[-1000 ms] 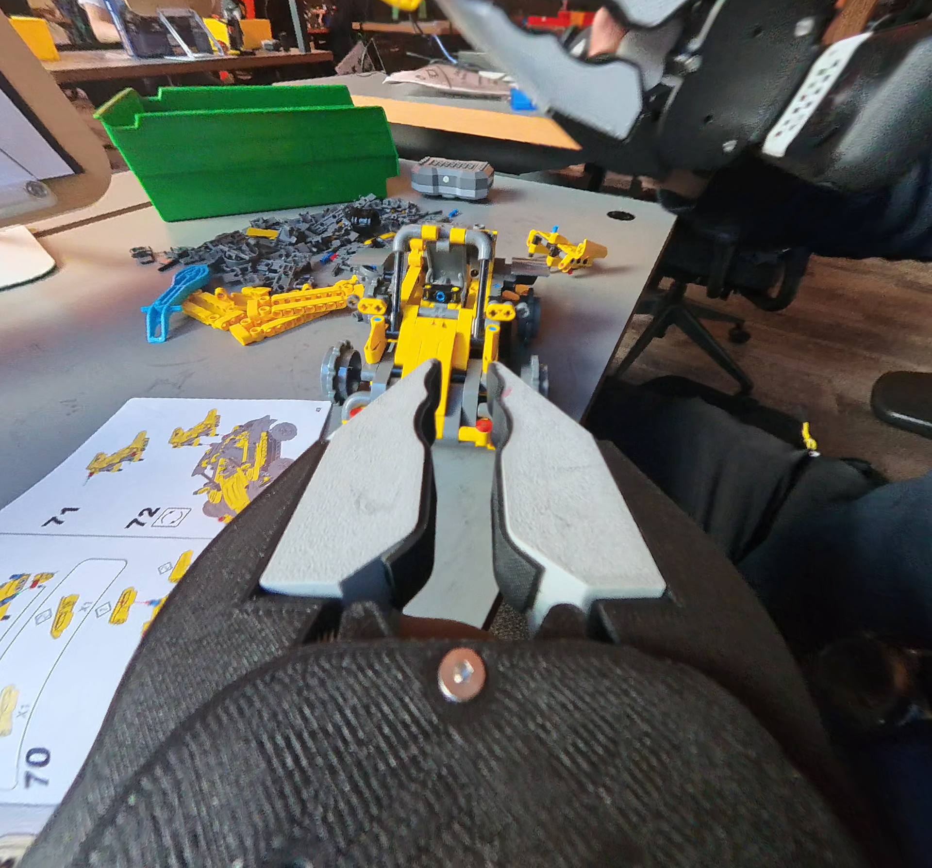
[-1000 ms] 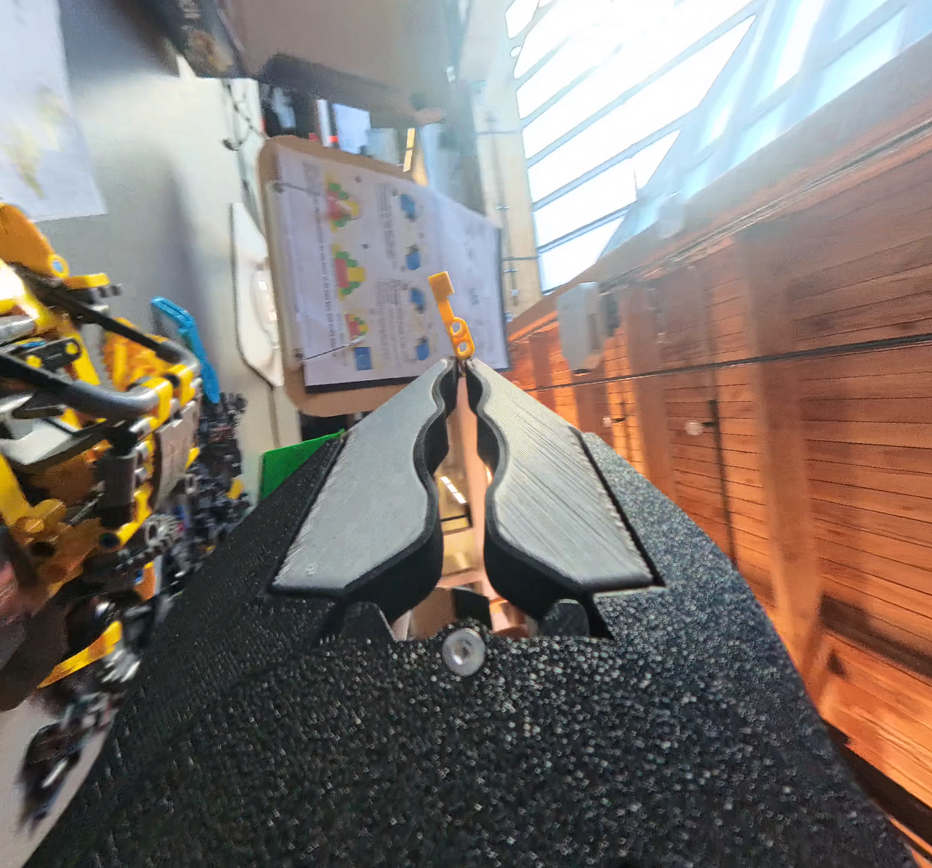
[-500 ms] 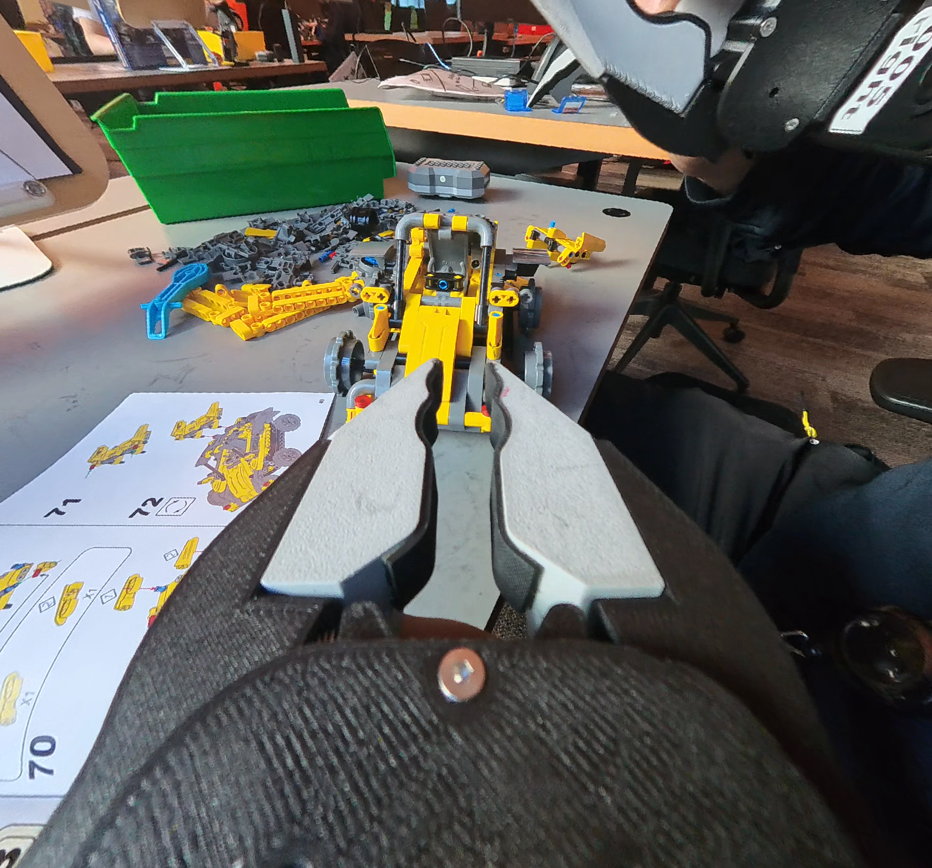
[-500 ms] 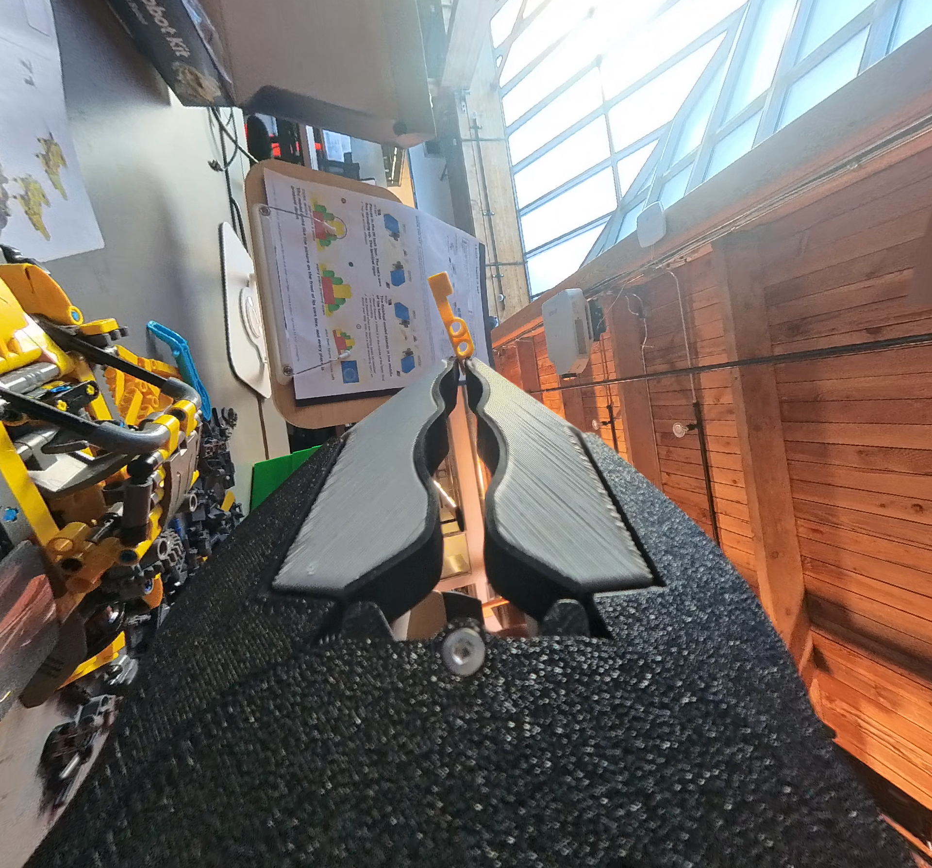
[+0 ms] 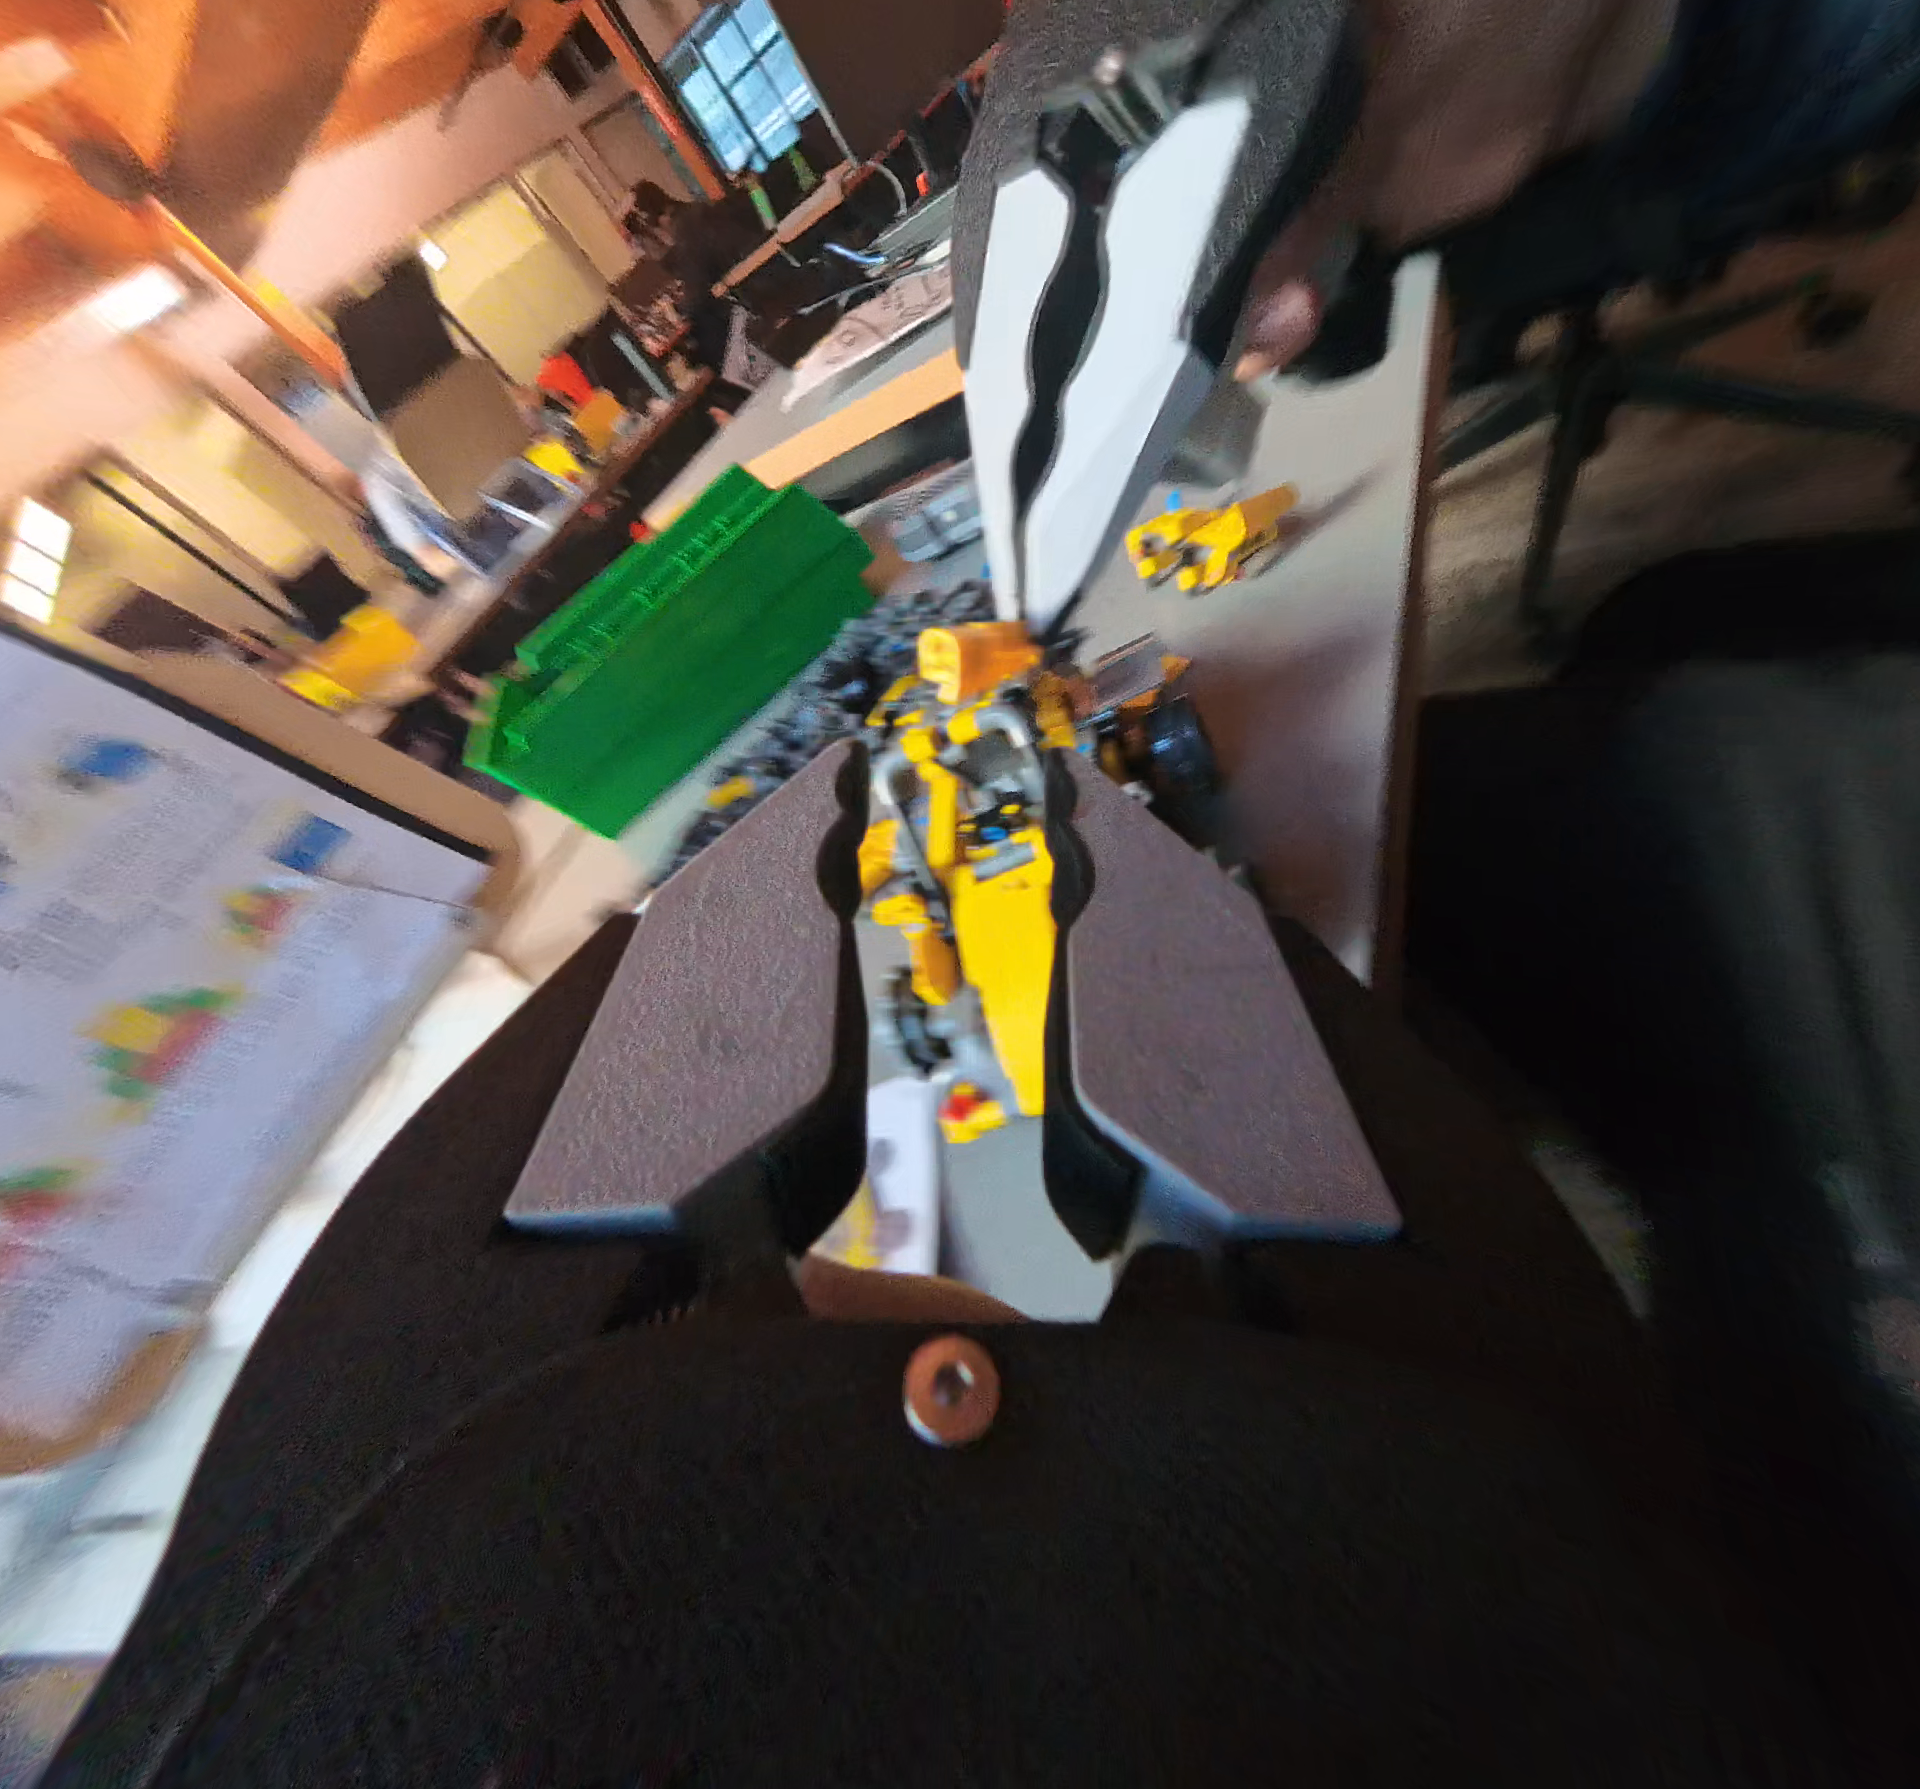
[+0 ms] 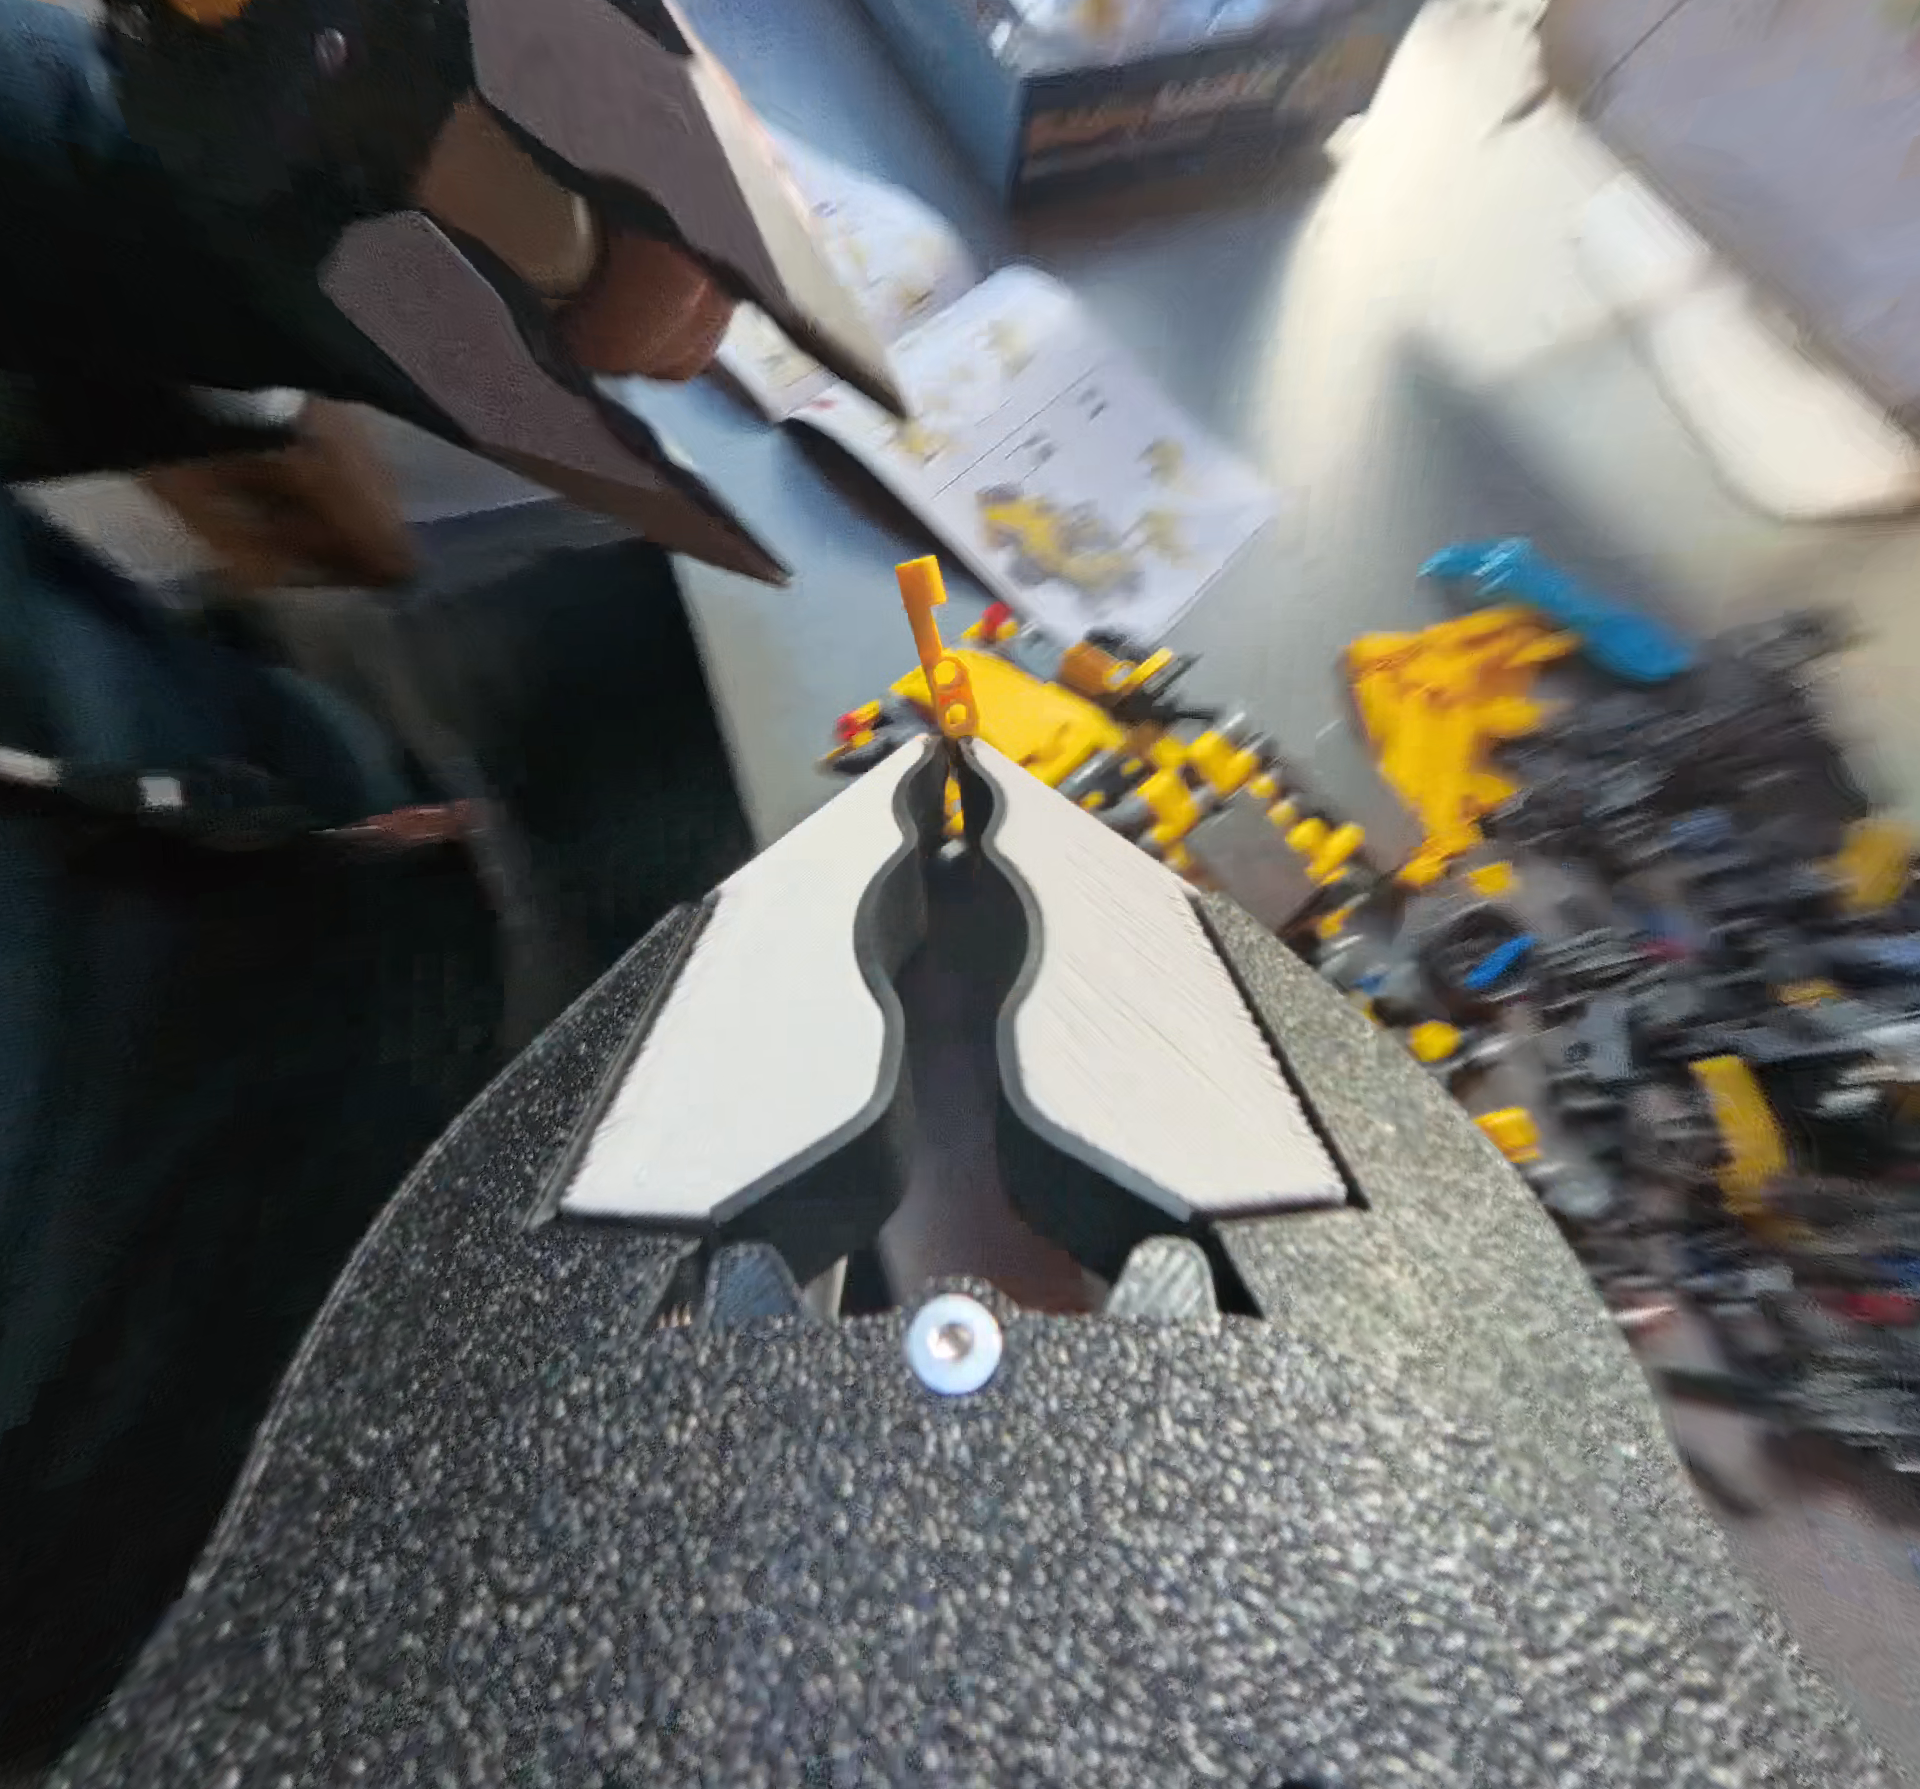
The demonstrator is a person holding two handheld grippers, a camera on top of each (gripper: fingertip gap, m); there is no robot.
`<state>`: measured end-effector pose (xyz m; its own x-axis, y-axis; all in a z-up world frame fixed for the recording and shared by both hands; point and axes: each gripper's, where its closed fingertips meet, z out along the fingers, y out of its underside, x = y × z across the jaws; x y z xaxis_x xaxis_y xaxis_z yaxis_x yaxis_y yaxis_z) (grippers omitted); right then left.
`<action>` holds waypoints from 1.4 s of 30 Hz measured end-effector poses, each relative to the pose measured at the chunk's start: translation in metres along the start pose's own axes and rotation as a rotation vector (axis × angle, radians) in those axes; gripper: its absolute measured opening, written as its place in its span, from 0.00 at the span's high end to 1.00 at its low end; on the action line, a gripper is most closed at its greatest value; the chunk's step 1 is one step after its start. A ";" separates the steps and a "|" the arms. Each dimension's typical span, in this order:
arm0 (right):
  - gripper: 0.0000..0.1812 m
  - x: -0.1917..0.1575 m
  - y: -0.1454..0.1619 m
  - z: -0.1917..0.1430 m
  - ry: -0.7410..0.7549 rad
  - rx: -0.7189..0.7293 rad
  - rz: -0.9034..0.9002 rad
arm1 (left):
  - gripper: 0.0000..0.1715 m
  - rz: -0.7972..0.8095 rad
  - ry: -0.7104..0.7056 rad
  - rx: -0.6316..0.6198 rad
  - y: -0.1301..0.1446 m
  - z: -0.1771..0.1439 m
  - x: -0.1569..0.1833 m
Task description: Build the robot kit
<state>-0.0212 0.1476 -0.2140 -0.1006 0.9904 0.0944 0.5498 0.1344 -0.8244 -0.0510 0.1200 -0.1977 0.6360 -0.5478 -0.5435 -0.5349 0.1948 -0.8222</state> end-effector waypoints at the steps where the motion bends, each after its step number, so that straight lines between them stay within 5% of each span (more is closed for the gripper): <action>1: 0.99 -0.007 0.006 -0.002 -0.076 -0.026 0.081 | 0.79 0.148 -0.031 -0.015 -0.002 0.001 0.000; 3: 0.99 -0.024 0.018 -0.007 -0.248 -0.084 0.234 | 0.76 0.460 -0.044 -0.020 -0.008 0.004 0.010; 6: 0.99 -0.044 0.023 -0.017 -0.468 -0.134 0.429 | 0.74 0.669 0.093 -0.022 -0.007 0.012 0.042; 10: 0.99 -0.053 0.030 -0.024 -0.554 -0.197 0.506 | 0.72 0.727 0.164 0.020 -0.018 0.017 0.060; 18: 0.99 -0.066 0.036 -0.028 -0.688 -0.189 0.624 | 0.92 0.789 0.216 0.028 -0.018 0.029 0.077; 23: 0.99 -0.061 0.039 -0.026 -0.706 -0.154 0.691 | 0.95 0.817 0.202 0.014 -0.012 0.034 0.075; 27: 0.97 -0.040 0.035 -0.021 -0.549 -0.068 0.622 | 0.97 0.682 0.181 -0.035 -0.004 0.039 0.064; 32: 0.79 -0.022 0.026 -0.027 -0.077 0.029 0.164 | 0.97 0.257 0.308 -0.106 -0.002 0.044 0.060; 37: 0.86 -0.035 0.033 -0.028 0.207 -0.072 -0.328 | 0.96 -0.034 0.553 -0.137 -0.014 0.044 0.075; 42: 0.94 -0.047 0.038 -0.030 0.249 -0.107 -0.468 | 0.97 -0.100 0.678 -0.158 -0.015 0.040 0.084</action>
<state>0.0291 0.1066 -0.2334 -0.1623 0.7998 0.5779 0.5761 0.5523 -0.6025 0.0329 0.1041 -0.2376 0.2270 -0.9534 -0.1987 -0.5992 0.0241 -0.8002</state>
